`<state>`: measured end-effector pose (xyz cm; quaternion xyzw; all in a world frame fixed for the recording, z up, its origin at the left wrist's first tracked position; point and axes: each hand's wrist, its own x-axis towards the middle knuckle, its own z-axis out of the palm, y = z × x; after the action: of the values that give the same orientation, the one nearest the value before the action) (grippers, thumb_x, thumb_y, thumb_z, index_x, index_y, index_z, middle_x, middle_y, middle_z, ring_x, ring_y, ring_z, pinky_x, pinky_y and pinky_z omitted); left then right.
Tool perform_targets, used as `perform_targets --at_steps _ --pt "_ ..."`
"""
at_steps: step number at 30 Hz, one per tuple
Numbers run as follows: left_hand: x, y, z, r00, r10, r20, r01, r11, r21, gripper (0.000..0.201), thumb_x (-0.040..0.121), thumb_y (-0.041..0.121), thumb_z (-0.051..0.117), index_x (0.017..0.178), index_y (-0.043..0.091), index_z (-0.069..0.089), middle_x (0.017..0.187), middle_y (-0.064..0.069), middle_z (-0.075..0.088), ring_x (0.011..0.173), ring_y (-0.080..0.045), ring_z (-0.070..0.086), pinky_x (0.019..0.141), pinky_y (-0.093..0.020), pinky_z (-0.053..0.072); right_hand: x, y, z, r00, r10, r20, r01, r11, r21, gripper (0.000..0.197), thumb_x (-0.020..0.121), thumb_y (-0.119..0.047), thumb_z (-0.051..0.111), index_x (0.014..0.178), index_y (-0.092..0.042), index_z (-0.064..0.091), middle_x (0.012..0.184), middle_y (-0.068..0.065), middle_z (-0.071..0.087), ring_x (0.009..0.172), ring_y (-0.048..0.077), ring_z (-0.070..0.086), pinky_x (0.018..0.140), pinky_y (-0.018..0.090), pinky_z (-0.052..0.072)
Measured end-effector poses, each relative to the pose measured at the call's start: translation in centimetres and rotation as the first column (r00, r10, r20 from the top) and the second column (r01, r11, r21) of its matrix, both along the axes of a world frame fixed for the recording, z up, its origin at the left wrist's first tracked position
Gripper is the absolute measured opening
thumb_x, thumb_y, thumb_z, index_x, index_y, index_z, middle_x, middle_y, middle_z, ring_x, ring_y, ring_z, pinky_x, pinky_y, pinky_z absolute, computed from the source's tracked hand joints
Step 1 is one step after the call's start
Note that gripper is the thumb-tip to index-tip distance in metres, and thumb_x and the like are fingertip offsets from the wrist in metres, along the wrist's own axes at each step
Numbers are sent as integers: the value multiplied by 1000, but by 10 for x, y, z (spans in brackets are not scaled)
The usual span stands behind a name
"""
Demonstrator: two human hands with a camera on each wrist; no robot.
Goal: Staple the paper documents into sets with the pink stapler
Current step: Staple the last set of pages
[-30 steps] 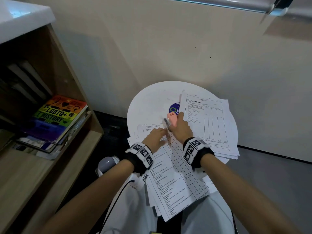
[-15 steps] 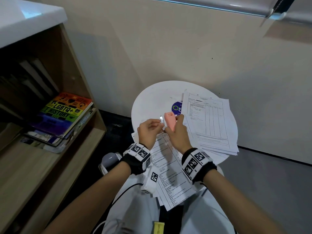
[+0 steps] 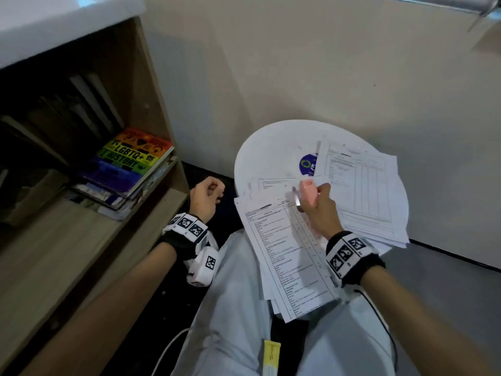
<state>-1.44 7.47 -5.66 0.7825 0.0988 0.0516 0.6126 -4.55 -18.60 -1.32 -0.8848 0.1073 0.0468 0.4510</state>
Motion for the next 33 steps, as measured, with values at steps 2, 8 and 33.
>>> perform_targets --at_steps 2,8,33 --pt "-13 33 -25 997 6 -77 2 995 97 34 90 -2 53 68 23 52 63 1 51 58 -10 48 54 -21 40 5 -7 -8 995 -71 -77 77 994 83 29 93 -17 55 107 -13 30 108 20 61 68 24 60 52 36 46" --pt "-42 88 -106 941 44 -336 41 970 241 11 70 9 63 69 -1 69 70 -22 66 69 -23 59 68 -27 44 26 -20 -28 969 -166 -183 192 971 140 34 95 -15 54 120 -5 33 98 11 57 70 18 55 57 32 47" --pt "-13 48 -85 983 -78 -165 118 960 252 24 73 6 76 76 13 53 63 3 52 46 -1 47 49 -11 38 22 -19 -29 971 -153 -185 194 955 225 26 96 -15 52 112 -12 32 85 4 59 65 19 56 56 33 47"
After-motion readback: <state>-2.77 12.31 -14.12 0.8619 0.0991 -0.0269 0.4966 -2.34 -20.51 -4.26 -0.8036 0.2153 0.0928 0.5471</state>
